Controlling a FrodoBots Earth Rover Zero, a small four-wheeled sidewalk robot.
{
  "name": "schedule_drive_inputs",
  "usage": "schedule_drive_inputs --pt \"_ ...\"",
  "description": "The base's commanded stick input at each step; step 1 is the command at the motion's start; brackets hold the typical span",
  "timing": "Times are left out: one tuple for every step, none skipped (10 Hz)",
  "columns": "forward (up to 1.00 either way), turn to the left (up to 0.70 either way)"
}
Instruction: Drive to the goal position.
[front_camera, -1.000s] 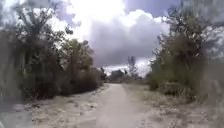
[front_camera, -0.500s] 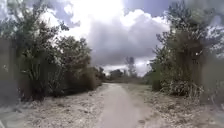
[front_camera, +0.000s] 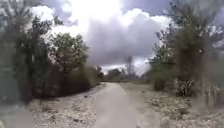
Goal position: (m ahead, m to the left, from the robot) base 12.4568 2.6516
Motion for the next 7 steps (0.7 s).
schedule_drive_inputs --pt "0.70 0.00" --pt "0.70 0.00" --pt "0.70 0.00" --pt "0.70 0.00" --pt "0.70 0.00" --pt "0.70 0.00" --pt "0.70 0.00"
